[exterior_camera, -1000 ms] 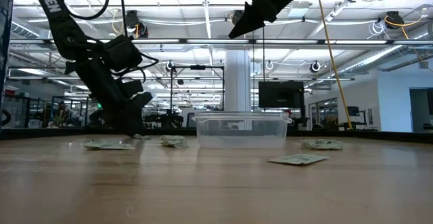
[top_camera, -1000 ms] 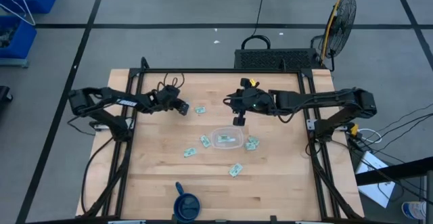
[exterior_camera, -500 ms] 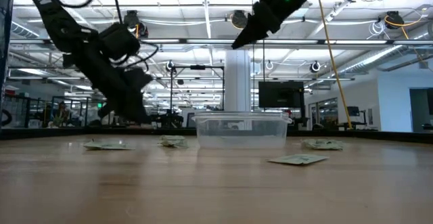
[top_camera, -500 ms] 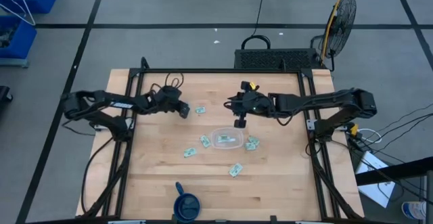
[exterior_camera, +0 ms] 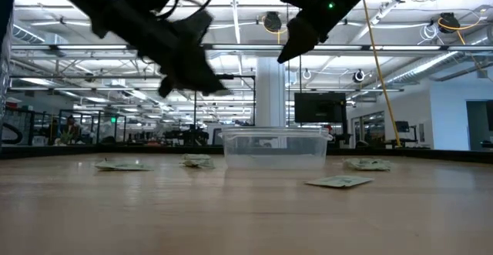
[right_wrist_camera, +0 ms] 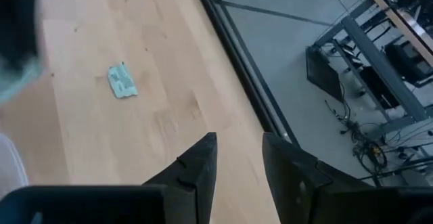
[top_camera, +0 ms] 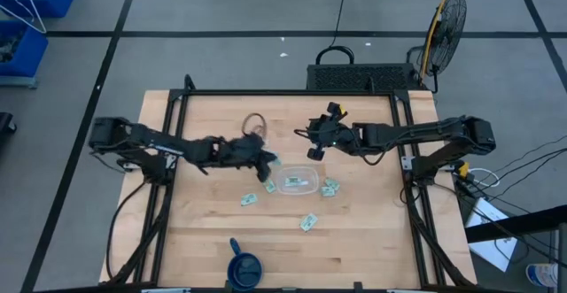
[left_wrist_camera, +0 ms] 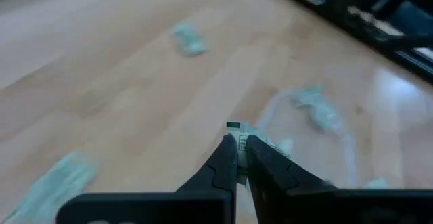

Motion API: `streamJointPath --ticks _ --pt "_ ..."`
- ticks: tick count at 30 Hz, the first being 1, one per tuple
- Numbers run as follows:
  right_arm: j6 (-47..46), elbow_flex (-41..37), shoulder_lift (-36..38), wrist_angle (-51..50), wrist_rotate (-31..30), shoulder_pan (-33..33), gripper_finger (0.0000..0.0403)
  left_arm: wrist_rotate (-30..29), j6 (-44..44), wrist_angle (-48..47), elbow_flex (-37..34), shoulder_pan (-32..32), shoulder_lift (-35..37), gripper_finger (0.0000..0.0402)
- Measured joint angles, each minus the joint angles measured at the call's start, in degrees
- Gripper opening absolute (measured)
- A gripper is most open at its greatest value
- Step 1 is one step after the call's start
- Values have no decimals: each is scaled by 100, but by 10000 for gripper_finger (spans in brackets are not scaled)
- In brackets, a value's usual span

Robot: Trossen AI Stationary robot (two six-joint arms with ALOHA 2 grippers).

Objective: Pick and place Stevia / Truvia into bins
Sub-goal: Put the stevia packet into the transparent container

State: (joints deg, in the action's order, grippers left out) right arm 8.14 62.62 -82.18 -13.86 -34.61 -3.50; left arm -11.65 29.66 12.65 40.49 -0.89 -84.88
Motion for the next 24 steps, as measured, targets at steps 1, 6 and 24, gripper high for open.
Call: streamJointPath --ticks 1,6,24 --pt "-30 -1 68 -58 1 -1 111 -11 -80 -31 178 91 -179 26" --pt "-289 0 465 -497 17 -6 110 296 -416 -405 918 300 -1021 28" --pt "-1047 -1042 912 21 941 -98 118 407 -1304 -1504 1503 446 -1683 116"
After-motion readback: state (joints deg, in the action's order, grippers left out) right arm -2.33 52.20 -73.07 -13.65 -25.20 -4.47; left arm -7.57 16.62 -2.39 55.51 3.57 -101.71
